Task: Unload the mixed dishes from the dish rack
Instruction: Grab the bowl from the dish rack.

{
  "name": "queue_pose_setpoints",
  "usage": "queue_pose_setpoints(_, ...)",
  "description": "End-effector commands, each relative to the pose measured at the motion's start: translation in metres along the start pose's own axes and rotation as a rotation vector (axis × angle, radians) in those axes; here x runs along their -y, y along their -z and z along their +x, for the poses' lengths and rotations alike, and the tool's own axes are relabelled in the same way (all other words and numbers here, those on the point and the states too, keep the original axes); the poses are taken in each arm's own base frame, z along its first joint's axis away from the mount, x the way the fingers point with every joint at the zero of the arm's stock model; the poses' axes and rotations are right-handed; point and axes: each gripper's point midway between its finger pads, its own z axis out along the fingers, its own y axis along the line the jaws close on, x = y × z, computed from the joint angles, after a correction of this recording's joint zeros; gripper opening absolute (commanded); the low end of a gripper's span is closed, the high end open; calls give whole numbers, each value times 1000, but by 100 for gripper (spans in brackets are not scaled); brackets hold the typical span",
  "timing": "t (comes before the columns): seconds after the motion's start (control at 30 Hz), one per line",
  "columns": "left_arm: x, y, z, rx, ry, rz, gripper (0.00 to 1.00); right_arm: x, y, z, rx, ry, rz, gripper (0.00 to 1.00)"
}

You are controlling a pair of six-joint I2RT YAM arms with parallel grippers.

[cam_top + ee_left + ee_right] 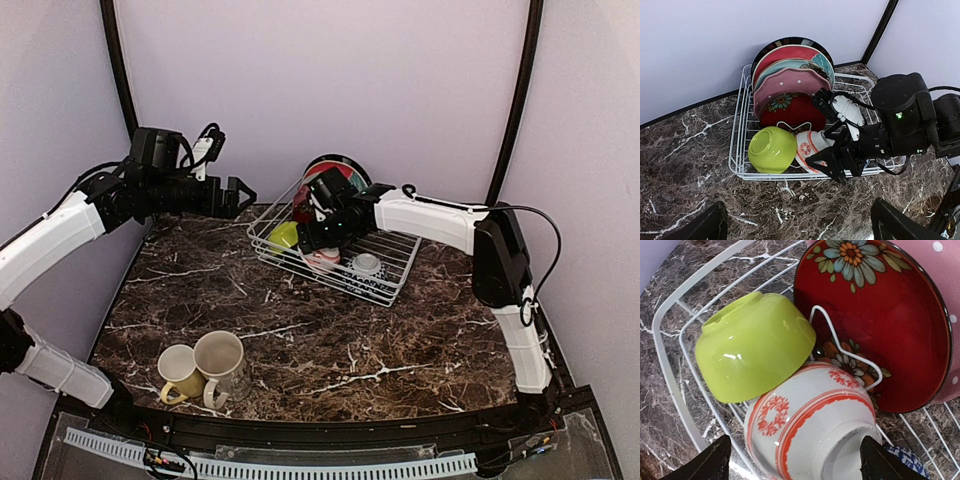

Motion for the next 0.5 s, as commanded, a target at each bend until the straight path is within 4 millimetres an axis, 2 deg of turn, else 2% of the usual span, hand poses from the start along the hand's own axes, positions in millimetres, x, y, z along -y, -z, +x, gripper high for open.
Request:
queue_pose_setpoints(0.0,-1,7,-6,42,2,27,99,2,-13,-3,11,23,43,88)
queue_pose_setpoints(0.2,-2,5,-4,35,7,32,99,18,-31,13,-44,15,130,97)
queue_pose_setpoints(0.33,-1,4,-3,33,13,44,98,28,-34,23,-72,20,179,99)
queue_pose_setpoints(0.47,1,2,-2,24,19,56,98,34,-33,22,-69,21,204,98)
